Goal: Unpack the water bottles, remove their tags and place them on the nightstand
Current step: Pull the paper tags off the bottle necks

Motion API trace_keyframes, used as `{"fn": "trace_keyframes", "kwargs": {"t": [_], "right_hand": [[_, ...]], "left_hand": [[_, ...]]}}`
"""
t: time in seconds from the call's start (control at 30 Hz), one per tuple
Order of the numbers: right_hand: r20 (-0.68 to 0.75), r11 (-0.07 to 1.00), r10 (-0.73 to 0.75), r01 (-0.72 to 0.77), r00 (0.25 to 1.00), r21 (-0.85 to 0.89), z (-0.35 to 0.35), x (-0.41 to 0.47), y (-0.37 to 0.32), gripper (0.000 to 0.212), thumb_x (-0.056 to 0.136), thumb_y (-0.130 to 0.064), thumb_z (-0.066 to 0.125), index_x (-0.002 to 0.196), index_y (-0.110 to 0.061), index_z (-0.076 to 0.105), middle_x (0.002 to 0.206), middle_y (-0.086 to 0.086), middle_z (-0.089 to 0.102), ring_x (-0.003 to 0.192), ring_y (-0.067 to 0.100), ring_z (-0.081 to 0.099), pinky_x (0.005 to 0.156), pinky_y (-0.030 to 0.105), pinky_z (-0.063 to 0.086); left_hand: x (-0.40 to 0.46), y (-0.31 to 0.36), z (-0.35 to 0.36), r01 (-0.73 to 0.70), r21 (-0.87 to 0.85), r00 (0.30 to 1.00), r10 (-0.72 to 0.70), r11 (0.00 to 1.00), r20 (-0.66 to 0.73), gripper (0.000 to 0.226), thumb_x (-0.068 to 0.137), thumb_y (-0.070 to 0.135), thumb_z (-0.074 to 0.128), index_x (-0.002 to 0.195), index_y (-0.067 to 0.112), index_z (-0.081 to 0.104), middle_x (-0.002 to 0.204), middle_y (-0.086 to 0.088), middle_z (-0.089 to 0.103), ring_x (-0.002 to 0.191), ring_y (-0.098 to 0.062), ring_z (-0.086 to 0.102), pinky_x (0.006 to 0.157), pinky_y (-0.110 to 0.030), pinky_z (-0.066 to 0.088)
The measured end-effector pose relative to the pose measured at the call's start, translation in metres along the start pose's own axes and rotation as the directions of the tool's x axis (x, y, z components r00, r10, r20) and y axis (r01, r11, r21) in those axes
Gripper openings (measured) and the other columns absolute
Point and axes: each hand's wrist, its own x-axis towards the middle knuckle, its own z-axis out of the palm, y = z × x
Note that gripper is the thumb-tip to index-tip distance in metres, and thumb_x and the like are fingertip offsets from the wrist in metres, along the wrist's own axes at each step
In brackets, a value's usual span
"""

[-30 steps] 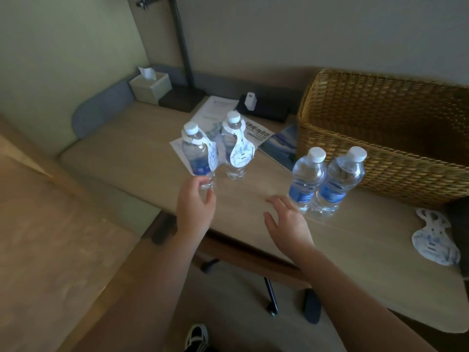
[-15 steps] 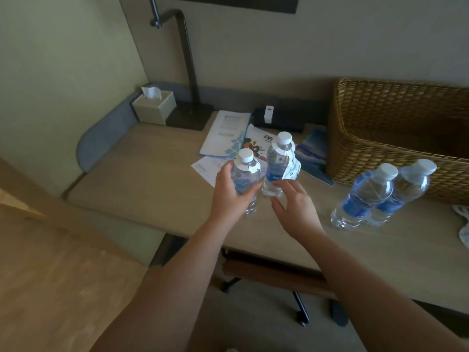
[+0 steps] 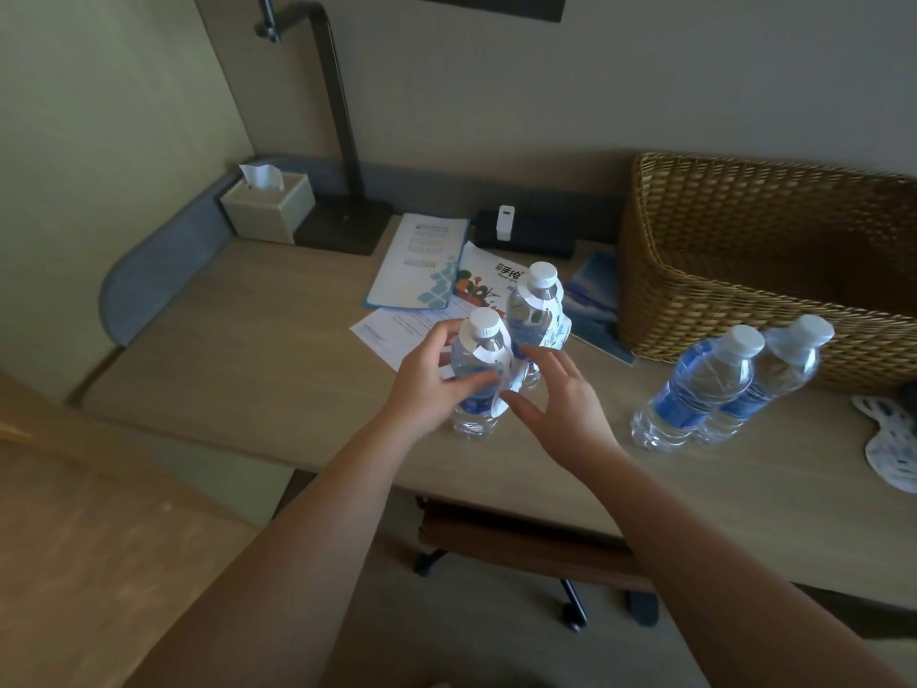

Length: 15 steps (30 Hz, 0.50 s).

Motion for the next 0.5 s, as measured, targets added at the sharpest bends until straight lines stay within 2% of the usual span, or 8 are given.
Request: {"fn": "trace_keyframes", "kwargs": {"t": [0.1, 0.2, 0.27, 0.37, 0.5], "right_hand": [[0.017, 0.998, 0.053, -0.053, 0.998, 0.045, 0.0, -0.004, 0.008, 0.053, 0.081, -0.034, 0.072, 0.128, -0.016, 0.054, 0.125, -0.004, 0.057, 0.111, 0.008, 0.051, 0.086, 0.015, 0.036], [0.061, 0.973, 0.186, -0.192, 0.981, 0.125, -0.003, -0.007, 0.018, 0.024, 0.083, -0.032, 0.071, 0.102, -0.02, 0.063, 0.103, -0.011, 0.064, 0.096, 0.005, 0.056, 0.073, 0.008, 0.036], [0.112, 0.932, 0.249, -0.269, 0.962, 0.241, -0.008, -0.009, 0.023, 0.009, 0.086, -0.026, 0.069, 0.089, -0.02, 0.063, 0.091, -0.008, 0.068, 0.089, 0.009, 0.062, 0.074, 0.014, 0.045], [0.085, 0.884, 0.263, -0.275, 0.961, 0.377, -0.022, -0.014, 0.023, 0.009, 0.087, -0.02, 0.068, 0.08, -0.023, 0.063, 0.078, -0.004, 0.069, 0.074, 0.009, 0.063, 0.063, 0.013, 0.048], [0.079, 0.821, 0.237, -0.243, 0.968, 0.516, -0.044, -0.02, 0.017, 0.007, 0.088, -0.017, 0.066, 0.083, -0.021, 0.066, 0.078, -0.005, 0.071, 0.073, 0.003, 0.066, 0.063, 0.014, 0.05]], "left_hand": [[-0.007, -0.001, 0.003, -0.007, -0.024, 1.0, 0.007, 1.0, 0.022, 0.06, 0.07, 0.037, 0.083, 0.121, 0.038, 0.052, 0.126, 0.011, 0.06, 0.12, -0.013, 0.055, 0.094, -0.046, 0.052], [-0.01, 0.001, 0.007, -0.013, -0.031, 0.999, 0.014, 0.999, 0.029, 0.057, 0.071, 0.033, 0.084, 0.118, 0.04, 0.052, 0.124, 0.012, 0.061, 0.118, -0.013, 0.056, 0.093, -0.046, 0.052], [-0.012, 0.004, 0.009, -0.013, -0.042, 0.999, 0.015, 0.999, 0.036, 0.057, 0.071, 0.03, 0.085, 0.117, 0.038, 0.053, 0.124, 0.01, 0.062, 0.117, -0.014, 0.057, 0.093, -0.046, 0.052], [-0.014, 0.009, 0.013, -0.014, -0.055, 0.998, 0.017, 0.998, 0.055, 0.059, 0.07, 0.029, 0.085, 0.12, 0.034, 0.053, 0.127, 0.009, 0.06, 0.118, -0.015, 0.056, 0.092, -0.047, 0.053], [-0.016, 0.014, 0.019, -0.013, -0.028, 0.998, 0.014, 1.0, 0.062, 0.059, 0.068, 0.034, 0.085, 0.116, 0.039, 0.051, 0.122, 0.013, 0.061, 0.112, -0.014, 0.058, 0.092, -0.046, 0.052]]}}
